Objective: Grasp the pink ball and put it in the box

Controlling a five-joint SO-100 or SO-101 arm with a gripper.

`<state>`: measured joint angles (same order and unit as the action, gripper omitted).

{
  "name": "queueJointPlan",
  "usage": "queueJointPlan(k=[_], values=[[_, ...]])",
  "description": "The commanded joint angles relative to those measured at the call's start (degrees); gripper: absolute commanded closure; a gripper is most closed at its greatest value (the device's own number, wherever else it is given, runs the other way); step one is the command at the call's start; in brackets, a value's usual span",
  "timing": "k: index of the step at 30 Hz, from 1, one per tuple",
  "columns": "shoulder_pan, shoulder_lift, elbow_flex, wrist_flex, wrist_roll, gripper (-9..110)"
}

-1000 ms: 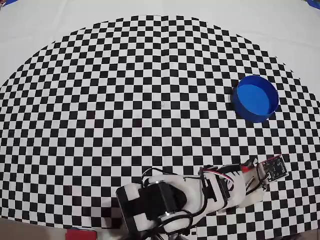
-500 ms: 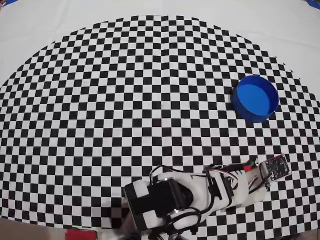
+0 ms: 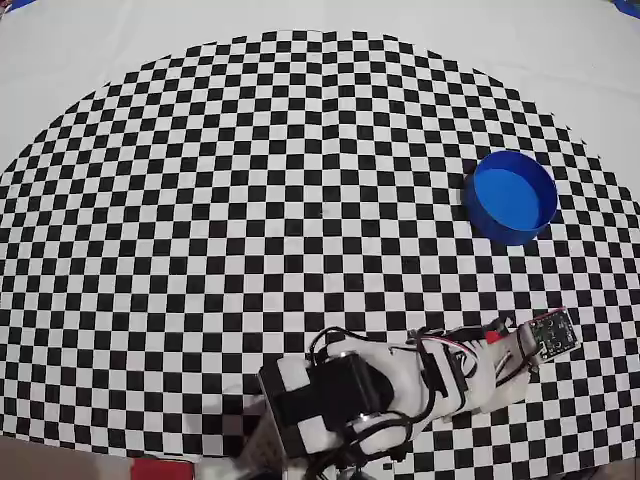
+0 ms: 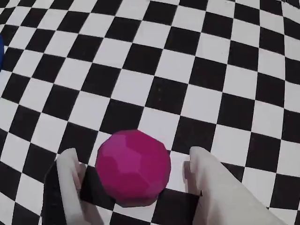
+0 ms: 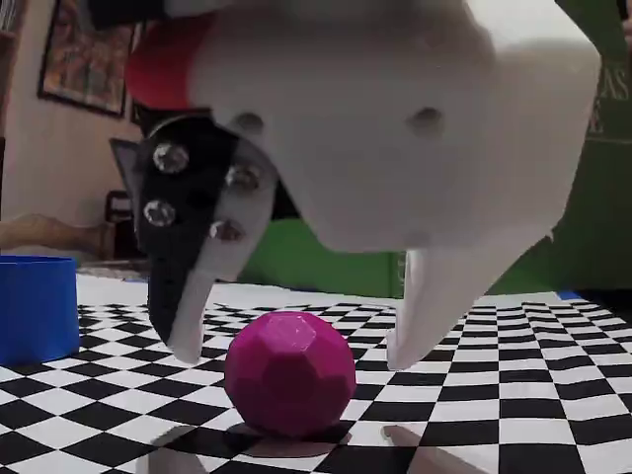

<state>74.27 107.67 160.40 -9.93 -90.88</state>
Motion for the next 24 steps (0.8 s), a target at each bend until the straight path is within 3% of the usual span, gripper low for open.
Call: queueJointPlan(k=[1,24], values=[[-0.53,-0.62,-2.46,-1.23,-0.44,74],[-0.53,-3.96,-3.08,-2.20,-0.44,74]])
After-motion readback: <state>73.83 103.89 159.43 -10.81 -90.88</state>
